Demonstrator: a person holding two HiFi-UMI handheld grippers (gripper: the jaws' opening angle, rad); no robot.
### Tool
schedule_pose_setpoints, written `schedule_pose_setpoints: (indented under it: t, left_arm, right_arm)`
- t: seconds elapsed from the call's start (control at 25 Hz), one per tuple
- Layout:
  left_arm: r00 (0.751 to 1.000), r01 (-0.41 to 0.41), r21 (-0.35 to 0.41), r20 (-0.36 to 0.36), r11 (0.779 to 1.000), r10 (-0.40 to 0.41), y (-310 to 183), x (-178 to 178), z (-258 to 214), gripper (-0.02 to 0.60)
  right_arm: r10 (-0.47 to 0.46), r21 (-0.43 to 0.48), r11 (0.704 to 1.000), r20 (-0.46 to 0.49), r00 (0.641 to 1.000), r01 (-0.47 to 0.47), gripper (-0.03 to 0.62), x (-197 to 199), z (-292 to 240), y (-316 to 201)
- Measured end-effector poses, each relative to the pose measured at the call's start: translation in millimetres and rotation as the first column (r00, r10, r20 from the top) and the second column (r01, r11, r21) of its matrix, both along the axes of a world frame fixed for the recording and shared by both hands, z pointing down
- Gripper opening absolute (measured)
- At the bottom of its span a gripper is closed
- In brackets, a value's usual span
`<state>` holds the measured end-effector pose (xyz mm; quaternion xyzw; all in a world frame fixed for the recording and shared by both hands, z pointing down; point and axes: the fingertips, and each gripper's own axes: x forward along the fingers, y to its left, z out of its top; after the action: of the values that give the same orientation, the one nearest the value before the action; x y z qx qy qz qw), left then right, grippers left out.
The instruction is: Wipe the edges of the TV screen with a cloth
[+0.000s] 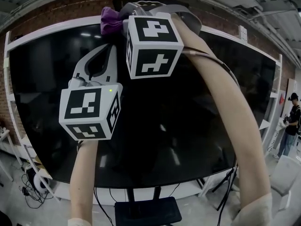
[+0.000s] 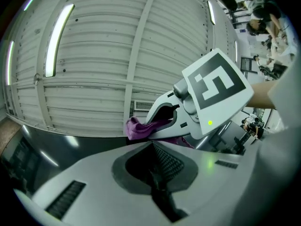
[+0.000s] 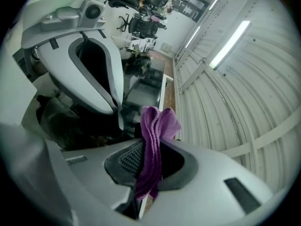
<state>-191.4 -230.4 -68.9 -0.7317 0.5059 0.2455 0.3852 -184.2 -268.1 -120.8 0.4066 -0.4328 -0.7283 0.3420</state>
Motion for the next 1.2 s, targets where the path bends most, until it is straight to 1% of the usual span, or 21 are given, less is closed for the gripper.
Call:
schedule_pose_setpoints:
  t: [0.16,0.28,0.4,0.6,0.8,0.92,1.04,1.12,1.2]
  left_arm:
    - [1.0,-0.01,-0.015,0.015,1.0,0.011,0,26,-1,0.015]
    - [1.0,0.019,-0.027,0.02,0.999,-0.018,-2,41,-3,0.015]
    - [1.0,0.031,-0.033,0.002,0.999,-0.031,-4,58,-1,0.015]
    - [0.995,0.099,-0.057,0.022,0.993,-0.098,-9,105,3,0.015]
    - [0.992,0.125,-0.075,-0.002,0.989,-0.126,-6,146,12,0.015]
    - [0.989,0.145,-0.085,-0.007,0.986,-0.146,-7,160,16,0.015]
    - [0.986,0.166,-0.09,-0.003,0.982,-0.167,-6,172,19,0.015]
    - [0.982,0.191,-0.081,0.003,0.978,-0.191,-4,176,19,0.015]
    - [0.981,0.194,-0.077,-0.002,0.978,-0.195,-2,178,16,0.015]
  right_arm:
    - [-0.033,-0.015,0.999,0.013,0.999,0.033,0.061,17,0,3]
    - [-0.055,-0.014,0.998,0.013,0.998,0.055,0.061,28,-2,5]
    - [-0.067,-0.023,0.998,-0.003,0.998,0.067,0.061,42,0,4]
    - [-0.114,-0.043,0.993,-0.025,0.993,0.113,0.061,69,7,7]
    - [-0.151,-0.07,0.987,-0.072,0.986,0.146,0.061,96,21,8]
    - [-0.171,-0.07,0.984,-0.075,0.982,0.166,0.061,109,22,8]
    - [-0.166,-0.053,0.985,-0.091,0.982,0.162,0.061,123,22,7]
    - [-0.165,-0.042,0.986,-0.101,0.981,0.162,0.061,127,21,7]
    - [-0.165,-0.042,0.986,-0.112,0.98,0.161,0.061,125,20,8]
